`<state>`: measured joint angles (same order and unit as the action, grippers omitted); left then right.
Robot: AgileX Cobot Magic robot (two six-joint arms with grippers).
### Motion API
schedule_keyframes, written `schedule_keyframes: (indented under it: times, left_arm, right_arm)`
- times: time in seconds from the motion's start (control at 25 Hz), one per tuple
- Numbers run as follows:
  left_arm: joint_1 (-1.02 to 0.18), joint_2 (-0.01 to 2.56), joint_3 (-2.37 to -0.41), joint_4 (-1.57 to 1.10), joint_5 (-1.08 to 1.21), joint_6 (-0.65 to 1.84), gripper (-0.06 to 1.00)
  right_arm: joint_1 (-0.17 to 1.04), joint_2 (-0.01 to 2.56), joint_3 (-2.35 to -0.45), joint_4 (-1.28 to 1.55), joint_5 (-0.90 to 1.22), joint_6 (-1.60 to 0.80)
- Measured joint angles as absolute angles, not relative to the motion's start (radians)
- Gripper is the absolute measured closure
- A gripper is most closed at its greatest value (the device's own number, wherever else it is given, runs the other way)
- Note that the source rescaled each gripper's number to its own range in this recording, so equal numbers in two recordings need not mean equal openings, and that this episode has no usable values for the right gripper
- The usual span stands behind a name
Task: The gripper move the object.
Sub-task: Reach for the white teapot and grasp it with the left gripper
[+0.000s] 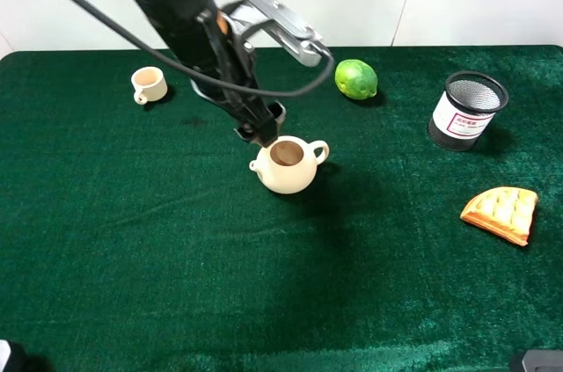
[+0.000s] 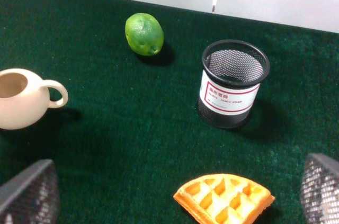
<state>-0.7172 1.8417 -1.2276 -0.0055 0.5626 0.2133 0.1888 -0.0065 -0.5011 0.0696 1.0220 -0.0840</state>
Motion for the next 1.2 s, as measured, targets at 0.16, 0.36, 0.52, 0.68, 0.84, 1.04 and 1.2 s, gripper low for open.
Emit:
schedule_keyframes:
  times: [0.16,0.36,0.52,0.68,0.84,1.04,1.2]
  left_arm:
    - [-0.726,1.906,-1.265,-0.005,0.561,0.213,-0.06]
    - [-0.726,1.961,-1.29,0.0,0.537,0.213,-0.06]
    - [-0.744,1.969,-1.312,0.0,0.527,0.213,-0.06]
    - [-0.787,1.969,-1.346,0.0,0.52,0.213,-0.06]
    - [-0.817,2.0,-1.404,0.006,0.519,0.214,-0.06]
    - [-0.832,2.099,-1.52,0.022,0.548,0.239,-0.06]
    - [-0.85,2.173,-1.637,0.03,0.601,0.255,-0.06]
  right_arm:
    - [0.189,-0.007,-0.501,0.07,1.022,-0.084]
    - [0.189,-0.007,-0.501,0.07,1.022,-0.084]
    - [0.189,-0.007,-0.501,0.07,1.022,-0.084]
    - [0.189,-0.007,-0.501,0.07,1.022,-0.084]
    - [0.189,-0.007,-0.501,0.073,1.022,-0.084]
    - [0.189,-0.007,-0.501,0.081,1.022,-0.084]
    - [0.189,-0.007,-0.501,0.081,1.022,-0.084]
